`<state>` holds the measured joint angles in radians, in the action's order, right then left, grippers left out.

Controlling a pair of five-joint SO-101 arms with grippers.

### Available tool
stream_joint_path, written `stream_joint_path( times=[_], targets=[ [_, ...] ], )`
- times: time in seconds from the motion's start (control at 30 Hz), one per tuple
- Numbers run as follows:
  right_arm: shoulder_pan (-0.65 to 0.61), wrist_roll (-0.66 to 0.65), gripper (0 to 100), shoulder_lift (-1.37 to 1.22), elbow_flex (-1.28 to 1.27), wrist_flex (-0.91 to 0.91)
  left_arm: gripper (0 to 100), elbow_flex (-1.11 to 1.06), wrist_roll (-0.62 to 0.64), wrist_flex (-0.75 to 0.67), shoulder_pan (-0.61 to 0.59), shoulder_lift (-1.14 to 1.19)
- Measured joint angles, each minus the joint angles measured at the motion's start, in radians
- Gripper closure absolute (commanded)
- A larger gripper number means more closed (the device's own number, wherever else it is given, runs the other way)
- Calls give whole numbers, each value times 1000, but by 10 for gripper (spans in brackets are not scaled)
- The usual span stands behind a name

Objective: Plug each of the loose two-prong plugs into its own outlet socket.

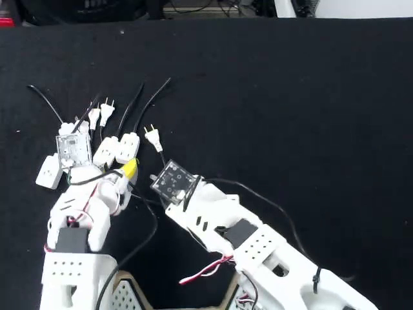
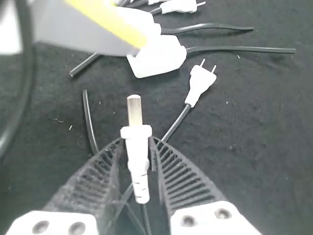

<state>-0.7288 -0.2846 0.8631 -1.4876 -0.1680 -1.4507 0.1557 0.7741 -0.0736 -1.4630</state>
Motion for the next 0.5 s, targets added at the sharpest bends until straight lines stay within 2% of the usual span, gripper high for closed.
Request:
stream_joint_path(
  times=[0.13,0.5],
  targets=[
    [-28,78,988,0,0,3,755,-12,-20,49,37,-98],
    [-71,89,988,0,5,-15,755,-74,-72,63,144,-178]
  ],
)
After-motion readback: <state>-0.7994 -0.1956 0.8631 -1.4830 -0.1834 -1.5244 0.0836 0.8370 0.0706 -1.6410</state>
